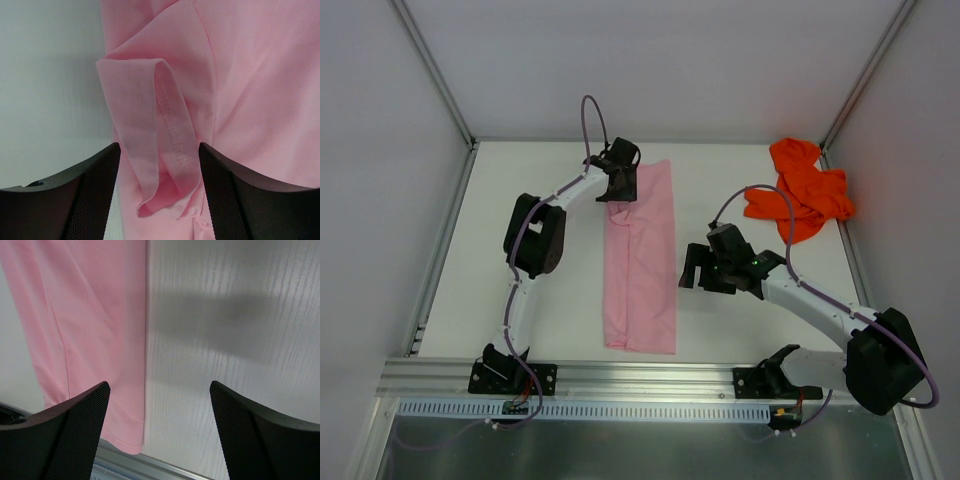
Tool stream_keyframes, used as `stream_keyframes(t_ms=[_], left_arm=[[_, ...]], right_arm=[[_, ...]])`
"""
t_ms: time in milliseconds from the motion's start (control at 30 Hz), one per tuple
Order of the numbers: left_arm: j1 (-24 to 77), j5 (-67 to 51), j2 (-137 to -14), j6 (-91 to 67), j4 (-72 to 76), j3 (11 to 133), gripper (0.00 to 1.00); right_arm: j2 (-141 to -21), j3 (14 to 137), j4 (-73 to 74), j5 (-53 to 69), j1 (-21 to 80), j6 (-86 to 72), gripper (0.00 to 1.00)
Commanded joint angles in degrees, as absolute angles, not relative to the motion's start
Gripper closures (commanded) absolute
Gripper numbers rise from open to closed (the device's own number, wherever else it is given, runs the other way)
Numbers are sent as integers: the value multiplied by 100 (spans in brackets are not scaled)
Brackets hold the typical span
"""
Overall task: Fold and stack the t-shirts
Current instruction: Grab the bottom of the folded rectangular tshirt with both arms
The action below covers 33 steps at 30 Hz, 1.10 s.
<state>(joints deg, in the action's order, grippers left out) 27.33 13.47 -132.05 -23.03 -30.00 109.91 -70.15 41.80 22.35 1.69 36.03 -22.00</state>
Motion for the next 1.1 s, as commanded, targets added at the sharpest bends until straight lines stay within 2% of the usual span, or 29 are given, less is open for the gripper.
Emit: stream_keyframes(t_ms=[0, 300, 433, 633, 800, 1067], left_arm=[[2768, 1292, -13289, -2083, -3120, 11311, 36], [2786, 1740, -13421, -2004, -3384, 11400, 39], [2777, 1679, -13447, -1951, -3366, 11417, 33], [2777, 1609, -13430, -1925, -3358, 11399, 32], [2786, 1240, -13254, -1942, -3191, 11382, 21], [2812, 1248, -13403, -1890, -3277, 11478, 20]], right_arm=[[-7040, 4412, 2294, 35, 3639, -2180, 15], [-7031, 4403, 2285, 35, 3630, -2180, 15], [-7031, 4403, 2285, 35, 3639, -2188, 15], [-7031, 4403, 2294, 35, 3639, -2171, 15], [-7040, 4403, 2276, 35, 3639, -2162, 15], [-7102, 4438, 2241, 35, 3630, -2145, 15]])
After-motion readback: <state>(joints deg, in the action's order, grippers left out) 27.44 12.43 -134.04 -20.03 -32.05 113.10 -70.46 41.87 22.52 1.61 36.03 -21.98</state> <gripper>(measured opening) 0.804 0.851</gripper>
